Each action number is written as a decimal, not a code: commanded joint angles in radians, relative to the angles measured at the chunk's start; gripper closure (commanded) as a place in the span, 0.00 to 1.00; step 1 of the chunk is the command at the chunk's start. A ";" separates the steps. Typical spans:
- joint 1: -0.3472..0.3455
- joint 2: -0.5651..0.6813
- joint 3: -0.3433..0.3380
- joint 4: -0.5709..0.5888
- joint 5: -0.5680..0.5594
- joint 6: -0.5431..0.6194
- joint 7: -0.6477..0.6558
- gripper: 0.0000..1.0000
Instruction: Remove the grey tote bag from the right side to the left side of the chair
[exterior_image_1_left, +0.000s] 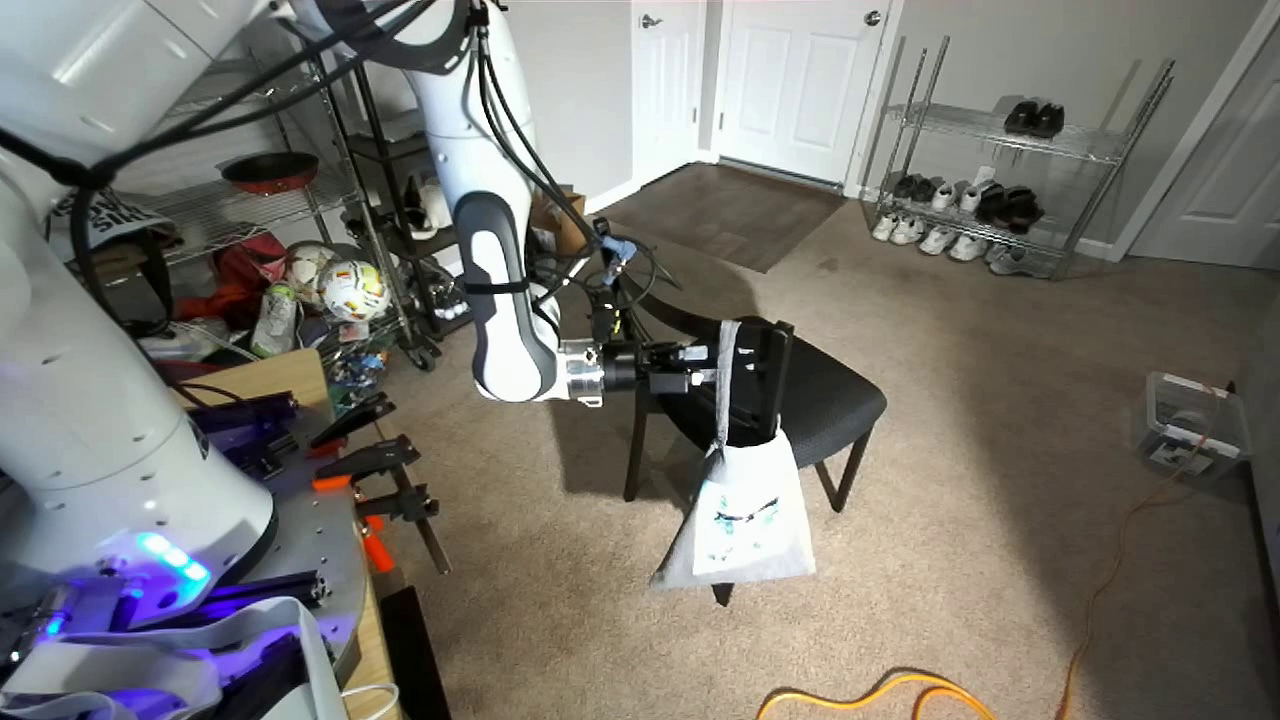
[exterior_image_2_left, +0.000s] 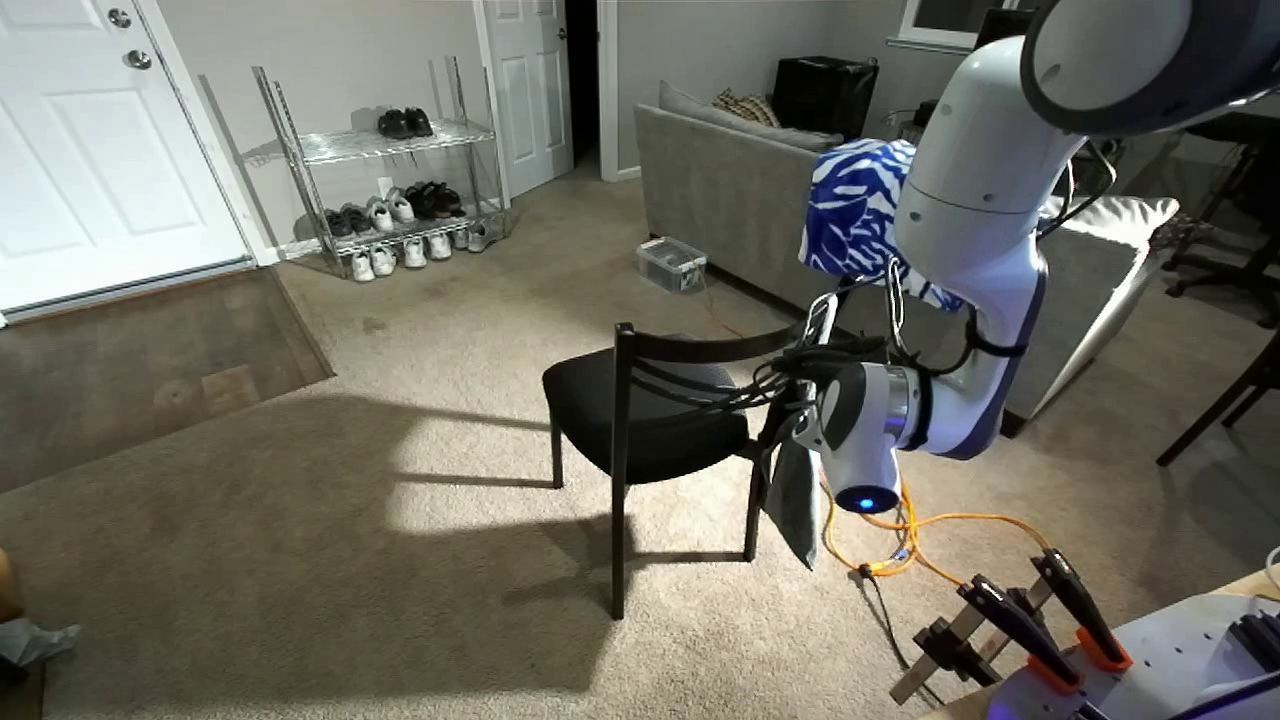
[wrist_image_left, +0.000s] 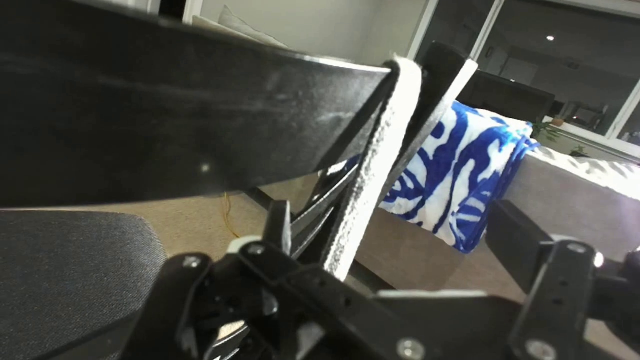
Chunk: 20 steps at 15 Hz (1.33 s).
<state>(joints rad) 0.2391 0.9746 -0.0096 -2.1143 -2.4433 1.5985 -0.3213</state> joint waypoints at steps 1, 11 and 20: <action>-0.019 0.002 -0.007 0.018 -0.023 0.019 0.017 0.00; -0.093 -0.051 -0.060 0.000 -0.013 0.022 0.066 0.00; -0.116 -0.125 -0.081 -0.069 0.006 -0.056 0.089 0.00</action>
<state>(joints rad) 0.1200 0.9131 -0.0832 -2.1074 -2.4432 1.5984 -0.2536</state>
